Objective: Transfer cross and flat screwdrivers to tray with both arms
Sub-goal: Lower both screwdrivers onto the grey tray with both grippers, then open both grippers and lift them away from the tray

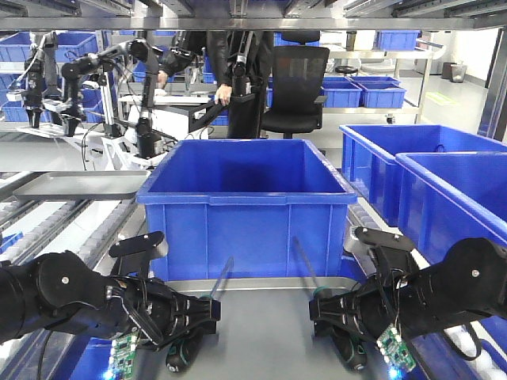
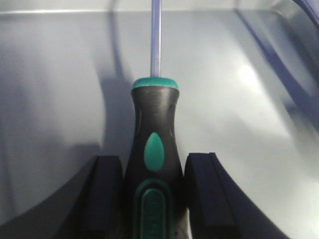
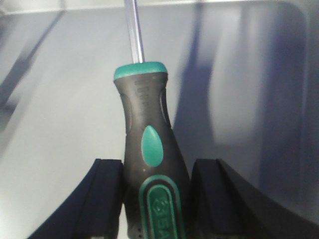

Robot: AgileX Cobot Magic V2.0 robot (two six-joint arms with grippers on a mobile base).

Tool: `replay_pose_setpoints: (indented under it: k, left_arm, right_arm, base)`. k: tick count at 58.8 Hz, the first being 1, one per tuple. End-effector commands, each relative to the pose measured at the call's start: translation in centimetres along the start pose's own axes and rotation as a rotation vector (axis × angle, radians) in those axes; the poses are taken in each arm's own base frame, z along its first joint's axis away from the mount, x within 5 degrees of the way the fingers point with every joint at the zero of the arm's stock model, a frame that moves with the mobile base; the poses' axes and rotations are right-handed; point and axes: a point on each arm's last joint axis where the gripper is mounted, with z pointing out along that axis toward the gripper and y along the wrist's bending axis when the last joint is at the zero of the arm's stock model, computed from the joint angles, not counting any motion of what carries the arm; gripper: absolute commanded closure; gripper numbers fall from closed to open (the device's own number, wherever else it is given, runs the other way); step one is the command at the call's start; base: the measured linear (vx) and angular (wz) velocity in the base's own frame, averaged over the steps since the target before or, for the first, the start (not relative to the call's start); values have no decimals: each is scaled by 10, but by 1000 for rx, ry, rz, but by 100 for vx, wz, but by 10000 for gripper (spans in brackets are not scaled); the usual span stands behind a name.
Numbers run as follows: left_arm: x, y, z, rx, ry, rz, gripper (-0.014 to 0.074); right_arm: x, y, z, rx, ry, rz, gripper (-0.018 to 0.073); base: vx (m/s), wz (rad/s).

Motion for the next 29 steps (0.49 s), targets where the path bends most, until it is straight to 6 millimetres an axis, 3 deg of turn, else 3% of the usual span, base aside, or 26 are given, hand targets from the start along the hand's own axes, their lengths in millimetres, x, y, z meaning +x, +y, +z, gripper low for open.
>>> replay_pose_setpoints:
  k: [1,8,17,23,29]
  left_arm:
    - [-18,-15,-22,43,-115,4,101]
    - [-18,-15,-22,44,-114,5,37]
    - [-17,-19,-33,55,-108,47,62]
    - [-17,-24,-49,55,-120,102,197]
    - [-16,-31,-77,47,-133,191,458]
  right_arm:
    - [-16,8,-21,-19,-115,-17,81]
    - [-16,8,-21,-20,-112,-17,38]
    - [-15,10,-26,-25,-106,-28,75]
    - [-15,13,-39,-31,-123,-38,214]
    - [-14,19,-68,-35,-169,-92,449]
  base:
    - [0,0]
    - [0,0]
    - [0,0]
    - [0,0]
    - [0,0]
